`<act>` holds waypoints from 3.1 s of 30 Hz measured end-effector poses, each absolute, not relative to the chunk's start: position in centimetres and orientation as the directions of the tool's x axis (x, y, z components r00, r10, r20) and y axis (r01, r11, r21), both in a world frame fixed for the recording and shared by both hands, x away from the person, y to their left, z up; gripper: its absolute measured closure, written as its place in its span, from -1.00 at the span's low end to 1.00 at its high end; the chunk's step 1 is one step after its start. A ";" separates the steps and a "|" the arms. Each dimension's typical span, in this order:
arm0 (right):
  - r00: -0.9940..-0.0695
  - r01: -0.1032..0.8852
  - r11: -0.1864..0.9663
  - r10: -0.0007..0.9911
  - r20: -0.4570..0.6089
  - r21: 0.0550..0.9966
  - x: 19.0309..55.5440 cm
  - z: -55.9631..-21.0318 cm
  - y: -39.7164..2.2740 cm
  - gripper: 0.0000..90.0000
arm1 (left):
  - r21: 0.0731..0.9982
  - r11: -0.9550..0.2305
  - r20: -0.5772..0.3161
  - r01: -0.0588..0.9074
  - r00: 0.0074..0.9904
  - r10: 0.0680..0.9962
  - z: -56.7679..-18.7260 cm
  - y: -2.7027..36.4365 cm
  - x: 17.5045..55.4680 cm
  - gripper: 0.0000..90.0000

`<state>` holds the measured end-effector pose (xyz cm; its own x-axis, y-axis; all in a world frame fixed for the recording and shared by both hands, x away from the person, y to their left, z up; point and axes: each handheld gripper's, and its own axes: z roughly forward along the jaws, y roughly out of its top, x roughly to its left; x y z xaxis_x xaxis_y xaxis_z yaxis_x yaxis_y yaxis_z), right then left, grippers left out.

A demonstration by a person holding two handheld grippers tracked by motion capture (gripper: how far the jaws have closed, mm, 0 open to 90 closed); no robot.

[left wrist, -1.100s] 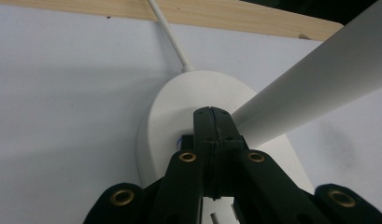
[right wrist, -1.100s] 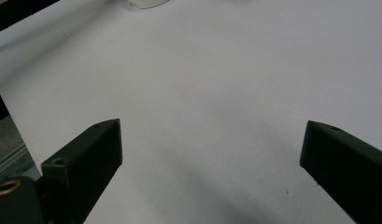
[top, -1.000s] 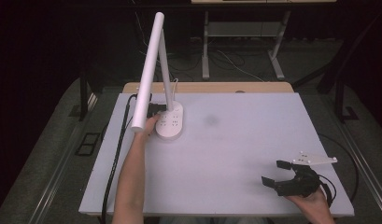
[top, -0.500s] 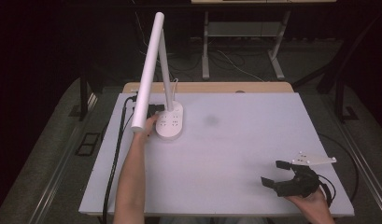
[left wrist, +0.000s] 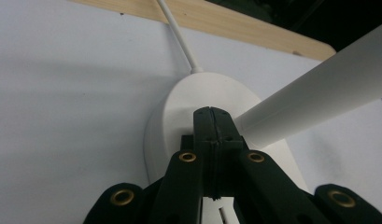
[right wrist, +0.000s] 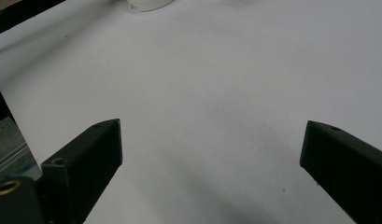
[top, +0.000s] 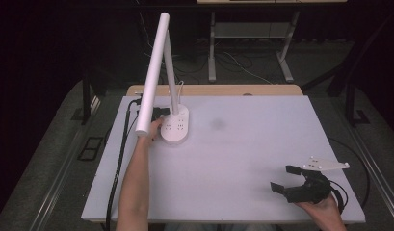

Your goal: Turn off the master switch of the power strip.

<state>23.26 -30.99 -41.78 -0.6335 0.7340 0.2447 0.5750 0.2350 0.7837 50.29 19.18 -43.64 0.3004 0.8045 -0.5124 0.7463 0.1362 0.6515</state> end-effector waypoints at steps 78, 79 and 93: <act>-0.609 0.592 0.203 0.747 0.267 0.780 23.6 -41.8 -31.0 -1.00 | 0.826 -0.034 -0.370 0.562 0.587 0.720 -38.0 22.2 34.2 -1.00; -0.608 0.592 0.202 0.748 0.267 0.780 23.5 -41.8 -30.9 -1.00 | 0.828 -0.038 -0.366 0.559 0.591 0.719 -38.0 22.2 33.9 -1.00; -0.608 0.592 0.203 0.747 0.268 0.780 23.5 -41.8 -30.8 -1.00 | 0.845 -0.142 -0.301 0.516 0.677 0.671 -39.3 19.3 29.8 -1.00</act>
